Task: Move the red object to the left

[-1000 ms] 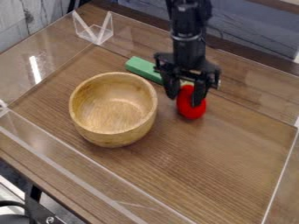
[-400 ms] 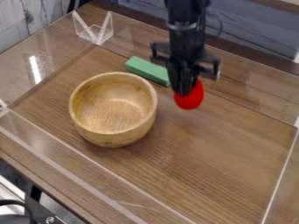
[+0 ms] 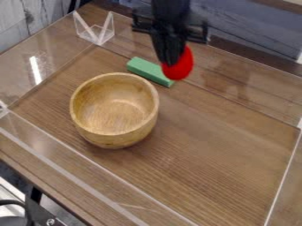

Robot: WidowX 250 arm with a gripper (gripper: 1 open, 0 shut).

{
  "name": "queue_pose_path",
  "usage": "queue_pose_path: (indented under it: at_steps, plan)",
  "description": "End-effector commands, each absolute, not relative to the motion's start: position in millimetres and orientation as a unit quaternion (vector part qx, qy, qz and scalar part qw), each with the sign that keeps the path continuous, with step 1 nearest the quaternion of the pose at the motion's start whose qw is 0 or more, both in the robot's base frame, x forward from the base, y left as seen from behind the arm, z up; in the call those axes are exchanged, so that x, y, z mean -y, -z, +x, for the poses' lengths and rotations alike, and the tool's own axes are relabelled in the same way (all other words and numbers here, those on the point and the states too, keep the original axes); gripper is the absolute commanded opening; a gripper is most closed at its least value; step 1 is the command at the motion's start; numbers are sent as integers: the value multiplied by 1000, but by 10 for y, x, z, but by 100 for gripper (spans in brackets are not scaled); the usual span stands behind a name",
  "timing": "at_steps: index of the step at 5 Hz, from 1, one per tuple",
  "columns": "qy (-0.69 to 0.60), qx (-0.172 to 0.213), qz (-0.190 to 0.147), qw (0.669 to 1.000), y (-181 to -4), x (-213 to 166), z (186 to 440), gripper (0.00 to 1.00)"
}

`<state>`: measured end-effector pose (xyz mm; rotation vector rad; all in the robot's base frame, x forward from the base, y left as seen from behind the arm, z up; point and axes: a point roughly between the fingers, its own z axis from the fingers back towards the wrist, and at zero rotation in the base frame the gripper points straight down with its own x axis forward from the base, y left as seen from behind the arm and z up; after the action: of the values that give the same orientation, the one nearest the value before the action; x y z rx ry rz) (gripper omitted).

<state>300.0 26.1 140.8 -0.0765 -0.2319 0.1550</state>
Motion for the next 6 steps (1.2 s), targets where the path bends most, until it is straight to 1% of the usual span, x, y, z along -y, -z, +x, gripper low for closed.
queue_pose_path:
  at_steps: [1, 2, 3, 4, 5, 6]
  plan:
    - [-132, 149, -24, 980, -1649, -451, 3034, 0]
    - [-181, 159, -10, 971, -1718, -604, 3057, 0]
    - [-163, 148, 3, 975, -1637, -842, 2805, 0]
    - [-110, 139, 12, 984, -1527, -1187, 2538, 0]
    - [-61, 129, 20, 990, -1394, -1467, 2338, 0]
    - [-15, 121, 22, 992, -1252, -1712, 2258, 0]
